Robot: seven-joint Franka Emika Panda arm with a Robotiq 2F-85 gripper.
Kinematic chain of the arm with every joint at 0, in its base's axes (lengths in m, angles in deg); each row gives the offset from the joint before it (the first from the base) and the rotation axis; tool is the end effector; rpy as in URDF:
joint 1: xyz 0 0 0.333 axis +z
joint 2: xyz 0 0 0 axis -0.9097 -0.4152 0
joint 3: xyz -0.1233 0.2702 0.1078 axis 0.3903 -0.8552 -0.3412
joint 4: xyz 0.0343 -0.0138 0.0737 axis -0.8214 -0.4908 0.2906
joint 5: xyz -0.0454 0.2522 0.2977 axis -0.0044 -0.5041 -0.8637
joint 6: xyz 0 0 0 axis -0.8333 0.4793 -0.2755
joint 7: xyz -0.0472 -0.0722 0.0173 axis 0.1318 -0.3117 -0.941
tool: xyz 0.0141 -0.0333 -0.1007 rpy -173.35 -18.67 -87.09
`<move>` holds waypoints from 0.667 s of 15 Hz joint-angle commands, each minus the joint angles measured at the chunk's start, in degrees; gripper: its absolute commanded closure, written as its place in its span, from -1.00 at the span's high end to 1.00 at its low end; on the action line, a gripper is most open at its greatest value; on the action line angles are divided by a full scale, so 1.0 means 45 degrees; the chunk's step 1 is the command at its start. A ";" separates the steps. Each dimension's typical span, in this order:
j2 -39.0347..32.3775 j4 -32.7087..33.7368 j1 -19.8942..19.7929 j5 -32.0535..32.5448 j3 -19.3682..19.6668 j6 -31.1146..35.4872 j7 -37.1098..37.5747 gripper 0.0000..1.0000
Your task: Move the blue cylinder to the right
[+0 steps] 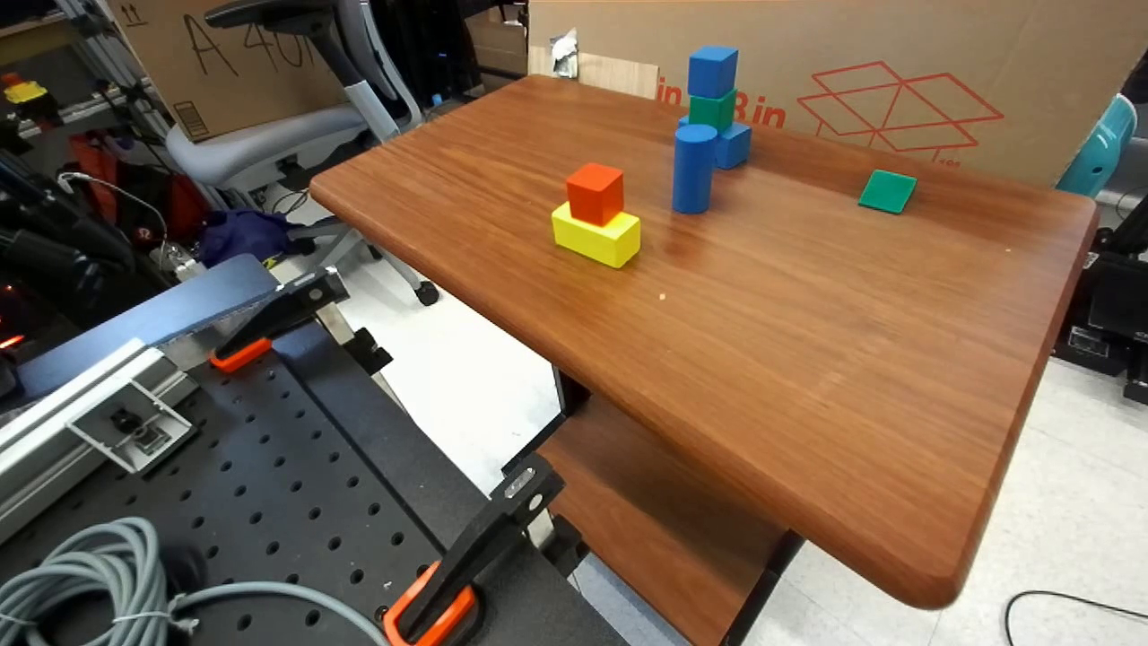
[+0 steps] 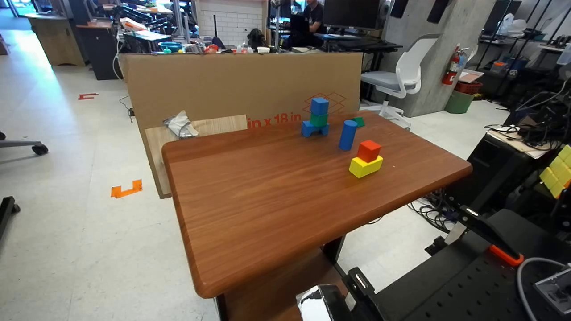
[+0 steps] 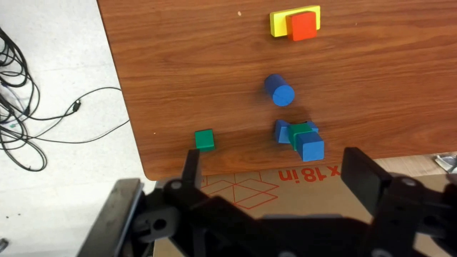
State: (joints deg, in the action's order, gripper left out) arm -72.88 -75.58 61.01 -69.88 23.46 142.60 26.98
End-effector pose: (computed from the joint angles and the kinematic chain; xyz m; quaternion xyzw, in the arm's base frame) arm 0.5582 -0.0963 0.4143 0.9983 -0.0190 0.0560 0.0003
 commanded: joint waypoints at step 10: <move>-0.3088 0.1453 -0.0003 0.0090 -0.0540 0.0279 -0.0416 1.00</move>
State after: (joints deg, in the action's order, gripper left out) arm -83.66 -71.59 61.03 -69.90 21.87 142.64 26.11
